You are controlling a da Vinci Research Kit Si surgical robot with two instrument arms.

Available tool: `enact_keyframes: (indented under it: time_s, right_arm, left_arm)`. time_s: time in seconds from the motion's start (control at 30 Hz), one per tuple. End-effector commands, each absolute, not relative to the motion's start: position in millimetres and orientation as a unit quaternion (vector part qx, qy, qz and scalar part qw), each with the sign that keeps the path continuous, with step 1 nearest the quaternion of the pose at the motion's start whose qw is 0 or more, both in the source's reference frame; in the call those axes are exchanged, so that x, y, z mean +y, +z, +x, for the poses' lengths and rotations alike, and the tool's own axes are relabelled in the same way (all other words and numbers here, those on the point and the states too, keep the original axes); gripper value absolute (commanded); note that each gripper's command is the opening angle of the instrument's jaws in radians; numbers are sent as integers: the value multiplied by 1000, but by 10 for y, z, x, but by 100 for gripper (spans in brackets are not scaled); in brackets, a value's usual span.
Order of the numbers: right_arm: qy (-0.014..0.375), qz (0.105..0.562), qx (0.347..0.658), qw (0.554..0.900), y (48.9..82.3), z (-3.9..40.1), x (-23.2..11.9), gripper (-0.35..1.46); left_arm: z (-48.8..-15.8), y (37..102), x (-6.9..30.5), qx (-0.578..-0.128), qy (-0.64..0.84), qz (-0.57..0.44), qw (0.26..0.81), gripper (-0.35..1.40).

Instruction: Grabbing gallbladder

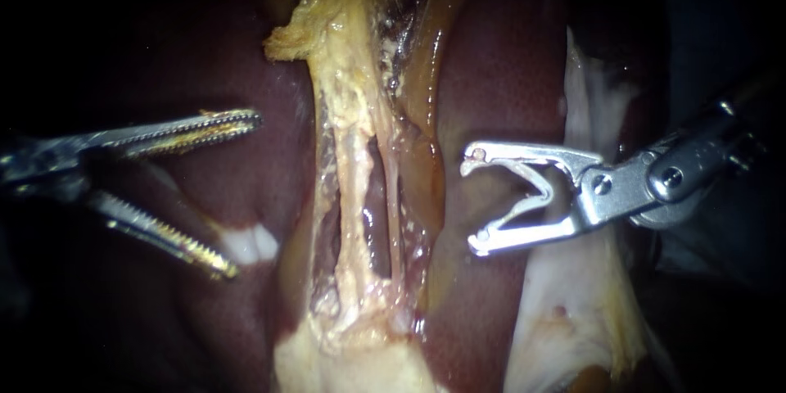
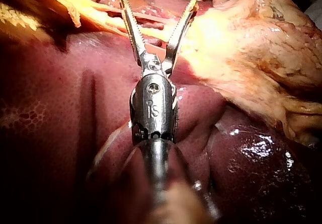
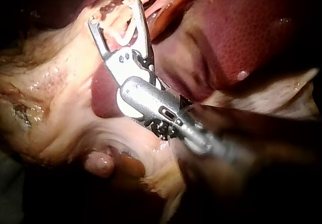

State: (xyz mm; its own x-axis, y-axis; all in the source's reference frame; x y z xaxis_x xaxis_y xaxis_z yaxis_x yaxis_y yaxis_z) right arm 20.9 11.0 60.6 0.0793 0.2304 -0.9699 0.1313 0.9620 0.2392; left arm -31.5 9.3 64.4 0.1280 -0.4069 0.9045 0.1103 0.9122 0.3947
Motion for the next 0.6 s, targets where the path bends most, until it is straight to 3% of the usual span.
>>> enact_keyframes:
  time_s: [0.03, 0.23, 0.43, 0.6]
  right_arm:
    - [34, 133, 678, 722, 606, 209, 110, 57]
    - [34, 134, 678, 722, 604, 209, 109, 57]
    - [34, 134, 678, 722, 602, 209, 108, 57]
    - [34, 134, 678, 722, 601, 210, 107, 57]
  left_arm:
    - [-314, 643, 93, -637, -175, 115, 742, 91]
    - [-300, 638, 115, -615, -234, 81, 749, 72]
    - [-292, 645, 158, -589, -317, 75, 740, 74]
    - [-309, 663, 183, -583, -345, 86, 731, 69]
